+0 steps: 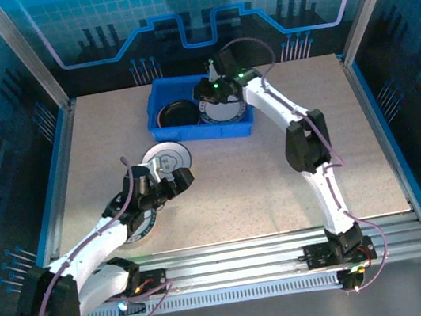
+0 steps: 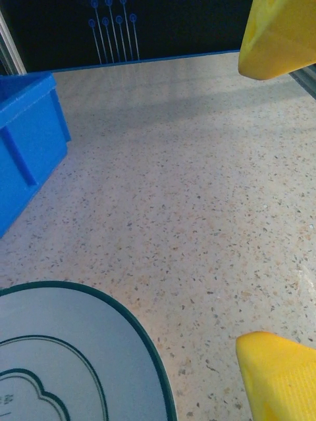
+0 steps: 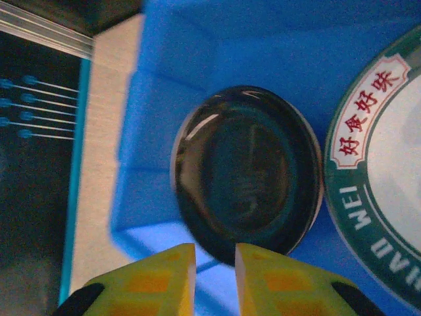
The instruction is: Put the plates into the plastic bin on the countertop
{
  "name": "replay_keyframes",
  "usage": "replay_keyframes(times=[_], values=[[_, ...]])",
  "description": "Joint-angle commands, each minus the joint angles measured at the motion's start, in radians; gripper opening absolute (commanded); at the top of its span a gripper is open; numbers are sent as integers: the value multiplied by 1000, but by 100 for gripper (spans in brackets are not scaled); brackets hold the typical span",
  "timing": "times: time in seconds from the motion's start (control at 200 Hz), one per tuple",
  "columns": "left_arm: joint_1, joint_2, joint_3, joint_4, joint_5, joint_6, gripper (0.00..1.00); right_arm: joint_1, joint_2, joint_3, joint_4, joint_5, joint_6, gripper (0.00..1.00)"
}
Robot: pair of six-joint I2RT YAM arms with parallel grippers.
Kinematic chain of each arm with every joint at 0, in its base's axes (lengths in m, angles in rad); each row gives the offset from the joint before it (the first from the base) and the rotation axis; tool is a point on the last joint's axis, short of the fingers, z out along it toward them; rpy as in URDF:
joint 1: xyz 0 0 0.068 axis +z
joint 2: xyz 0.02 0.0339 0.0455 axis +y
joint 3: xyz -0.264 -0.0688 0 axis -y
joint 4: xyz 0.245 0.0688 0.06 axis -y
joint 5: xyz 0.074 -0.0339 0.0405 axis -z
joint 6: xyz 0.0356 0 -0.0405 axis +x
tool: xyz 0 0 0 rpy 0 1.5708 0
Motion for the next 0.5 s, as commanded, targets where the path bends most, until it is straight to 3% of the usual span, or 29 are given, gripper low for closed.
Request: replay_keyframes(times=[0.0,0.17,0.305,0.495], values=[[-6,-18,37,-17,-29,23,99,7,-192,-153,170,-30,-17,25],[-8,-16,49,-20,-41,28,99,50,-439,-465,301,60,-49,35],[-9,-18,55,-28,-48,37,99,109,-618,-674,359,162,-121,49],[-11,-27,44,-25,-71,37,99,216,-792,-925,456,229,-169,54]])
